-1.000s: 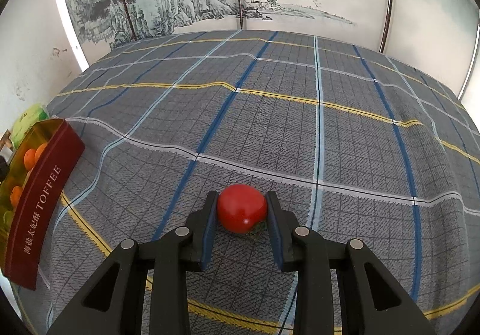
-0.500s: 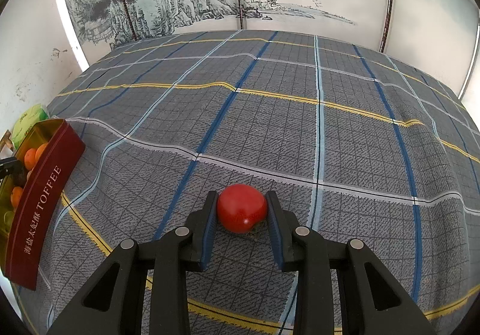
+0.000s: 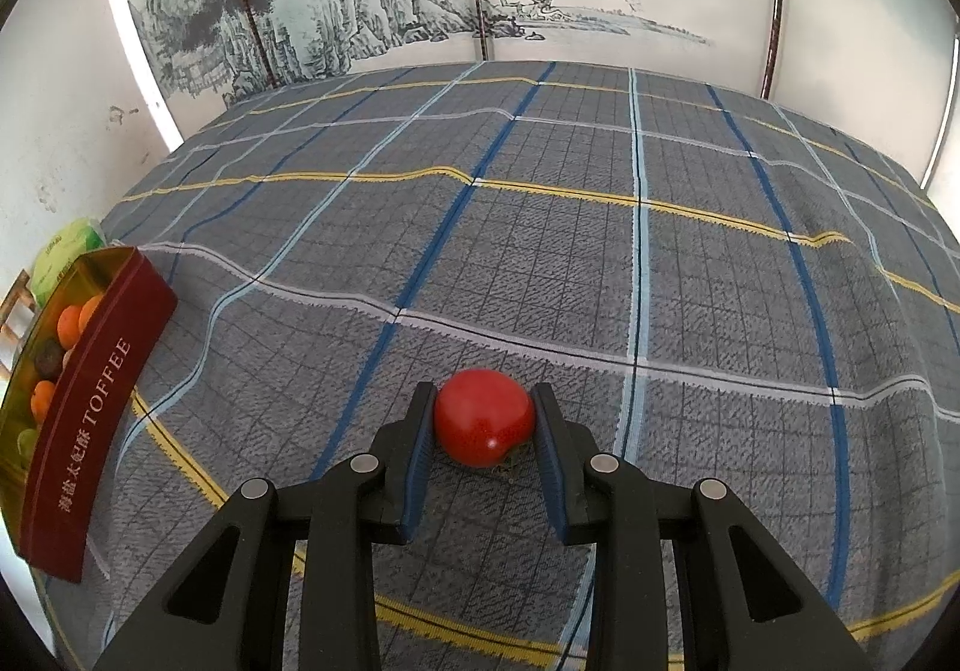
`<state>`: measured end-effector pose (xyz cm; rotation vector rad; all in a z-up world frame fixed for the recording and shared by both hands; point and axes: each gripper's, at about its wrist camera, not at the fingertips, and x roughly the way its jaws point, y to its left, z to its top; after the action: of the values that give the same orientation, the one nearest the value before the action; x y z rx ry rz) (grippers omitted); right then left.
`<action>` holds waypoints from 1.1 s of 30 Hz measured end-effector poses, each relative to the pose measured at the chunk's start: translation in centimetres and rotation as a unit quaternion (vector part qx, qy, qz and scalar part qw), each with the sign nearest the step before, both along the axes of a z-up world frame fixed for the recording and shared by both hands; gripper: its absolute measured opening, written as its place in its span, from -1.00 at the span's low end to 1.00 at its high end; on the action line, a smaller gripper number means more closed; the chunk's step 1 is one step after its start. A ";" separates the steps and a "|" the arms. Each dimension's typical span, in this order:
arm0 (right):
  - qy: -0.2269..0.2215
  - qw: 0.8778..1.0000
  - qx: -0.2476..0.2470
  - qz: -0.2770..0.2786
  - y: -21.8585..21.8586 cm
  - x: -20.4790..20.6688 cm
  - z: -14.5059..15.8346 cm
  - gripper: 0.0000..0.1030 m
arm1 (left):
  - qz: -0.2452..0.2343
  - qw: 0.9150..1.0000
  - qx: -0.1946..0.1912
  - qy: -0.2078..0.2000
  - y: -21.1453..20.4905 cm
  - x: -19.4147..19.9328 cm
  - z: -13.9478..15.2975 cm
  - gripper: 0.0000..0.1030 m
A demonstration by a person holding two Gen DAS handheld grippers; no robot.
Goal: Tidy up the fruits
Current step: 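Lower dark brown fruit into gold tin and open left tool, then carry red tomato over gold tin with right tool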
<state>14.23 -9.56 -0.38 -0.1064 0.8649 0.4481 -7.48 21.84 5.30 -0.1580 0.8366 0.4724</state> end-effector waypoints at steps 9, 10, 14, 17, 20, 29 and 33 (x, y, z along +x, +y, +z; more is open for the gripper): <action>0.020 0.995 0.086 0.053 2.0 -4.4 3.0 -0.38 | 0.004 1.000 0.004 -0.014 -2.1 -4.4 0.0 0.56; 0.019 0.994 0.091 0.063 2.6 -4.9 3.4 -0.38 | 0.003 1.000 0.006 -0.016 -2.3 -4.6 0.1 0.63; 0.018 0.986 0.114 0.122 6.4 -7.7 5.7 -0.38 | 0.001 1.000 0.007 -0.029 -2.9 -5.5 0.5 0.74; 0.017 0.979 0.114 0.170 9.8 -9.9 6.6 -0.38 | 0.017 0.999 0.024 -0.037 -2.9 -5.9 1.0 0.76; 0.016 0.971 0.107 0.212 13.1 -11.8 7.0 -0.38 | 0.026 0.998 0.017 -0.049 -2.2 -6.5 1.3 0.79; 0.028 0.958 0.080 0.273 20.2 -13.5 5.6 -0.37 | 0.027 0.998 0.026 -0.049 -1.2 -7.3 1.4 0.79; 0.036 0.958 0.066 0.278 22.0 -13.4 4.4 -0.37 | 0.029 0.998 0.023 -0.045 -0.8 -7.1 1.2 0.79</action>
<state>0.87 12.39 4.03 -0.2140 0.8694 1.0411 -14.59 21.06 6.55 -0.1591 0.7345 0.5347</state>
